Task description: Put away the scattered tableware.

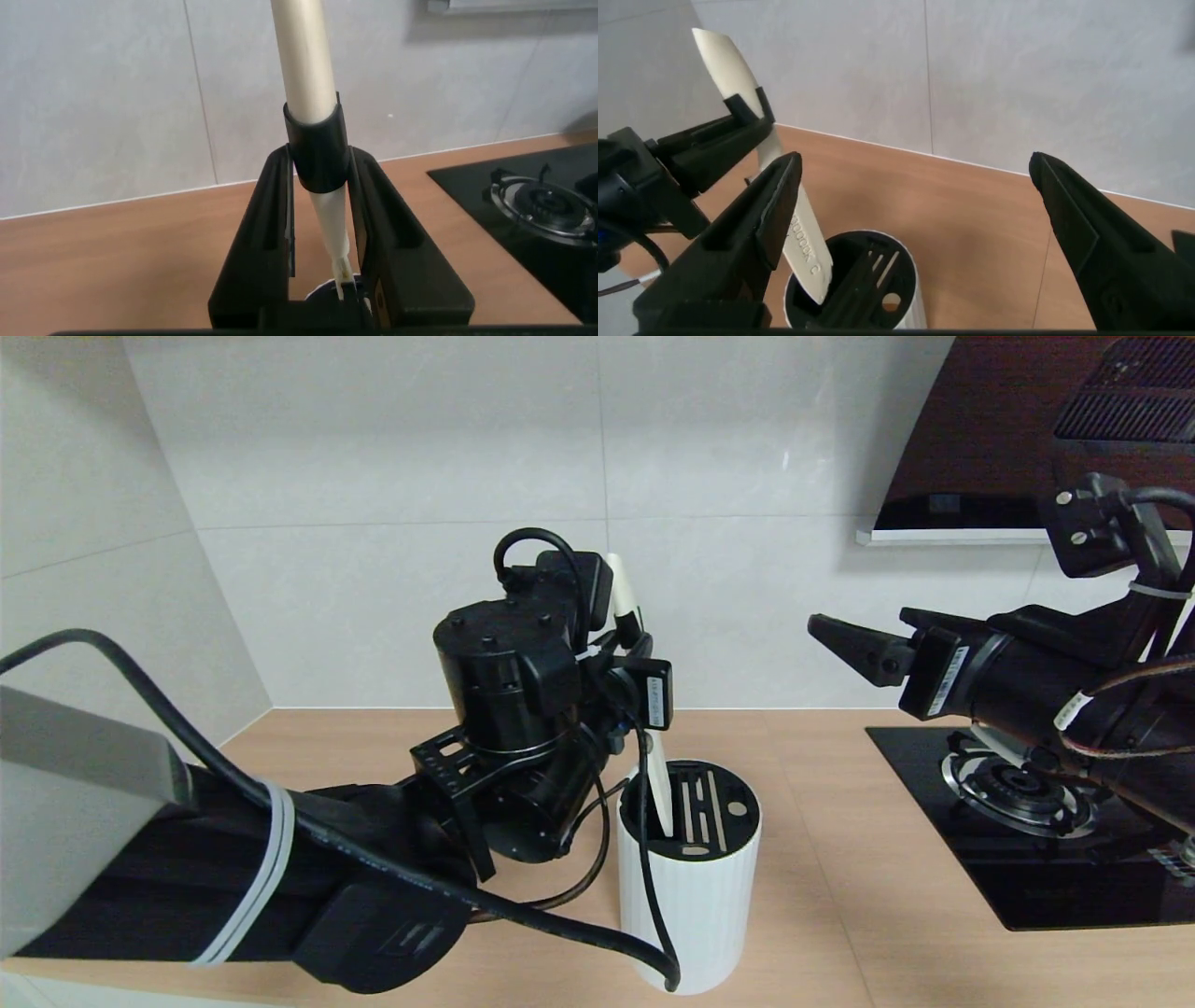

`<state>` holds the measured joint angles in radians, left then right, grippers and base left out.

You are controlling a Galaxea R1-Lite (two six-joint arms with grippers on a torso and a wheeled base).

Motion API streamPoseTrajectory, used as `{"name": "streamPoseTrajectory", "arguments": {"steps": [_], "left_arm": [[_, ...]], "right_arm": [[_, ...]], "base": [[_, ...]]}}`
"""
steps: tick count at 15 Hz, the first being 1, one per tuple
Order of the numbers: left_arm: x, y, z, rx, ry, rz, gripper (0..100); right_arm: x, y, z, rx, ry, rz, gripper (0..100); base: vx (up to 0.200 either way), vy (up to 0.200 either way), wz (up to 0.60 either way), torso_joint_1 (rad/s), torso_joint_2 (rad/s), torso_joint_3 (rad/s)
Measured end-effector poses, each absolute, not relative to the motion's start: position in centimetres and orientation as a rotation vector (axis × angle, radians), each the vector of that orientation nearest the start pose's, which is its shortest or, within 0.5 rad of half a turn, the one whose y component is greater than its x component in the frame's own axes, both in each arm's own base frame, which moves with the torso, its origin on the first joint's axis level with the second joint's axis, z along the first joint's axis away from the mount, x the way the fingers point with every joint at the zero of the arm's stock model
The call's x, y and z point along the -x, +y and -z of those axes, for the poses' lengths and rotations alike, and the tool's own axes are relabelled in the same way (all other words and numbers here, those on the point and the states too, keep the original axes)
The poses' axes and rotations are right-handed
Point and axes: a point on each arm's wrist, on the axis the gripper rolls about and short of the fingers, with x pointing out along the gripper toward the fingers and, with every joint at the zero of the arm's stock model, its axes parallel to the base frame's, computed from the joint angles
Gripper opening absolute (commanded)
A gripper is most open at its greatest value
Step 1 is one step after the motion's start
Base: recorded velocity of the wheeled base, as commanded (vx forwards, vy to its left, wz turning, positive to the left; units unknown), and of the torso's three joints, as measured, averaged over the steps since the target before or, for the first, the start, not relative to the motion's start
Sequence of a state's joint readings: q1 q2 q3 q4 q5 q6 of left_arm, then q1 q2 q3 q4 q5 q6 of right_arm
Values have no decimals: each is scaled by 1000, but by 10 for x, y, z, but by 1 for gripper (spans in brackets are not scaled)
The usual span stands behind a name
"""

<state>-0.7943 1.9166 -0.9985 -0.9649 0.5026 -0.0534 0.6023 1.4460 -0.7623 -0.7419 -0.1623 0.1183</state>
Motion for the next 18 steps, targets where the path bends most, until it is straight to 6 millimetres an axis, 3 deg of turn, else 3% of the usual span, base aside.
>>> {"name": "streamPoseTrajectory", "arguments": {"steps": [18], "left_arm": [[-262, -286, -132, -25, 103, 291, 0]], "right_arm": [[-209, 140, -246, -130, -8, -441, 100]], "base": [[0, 0, 0, 0, 0, 0]]}}
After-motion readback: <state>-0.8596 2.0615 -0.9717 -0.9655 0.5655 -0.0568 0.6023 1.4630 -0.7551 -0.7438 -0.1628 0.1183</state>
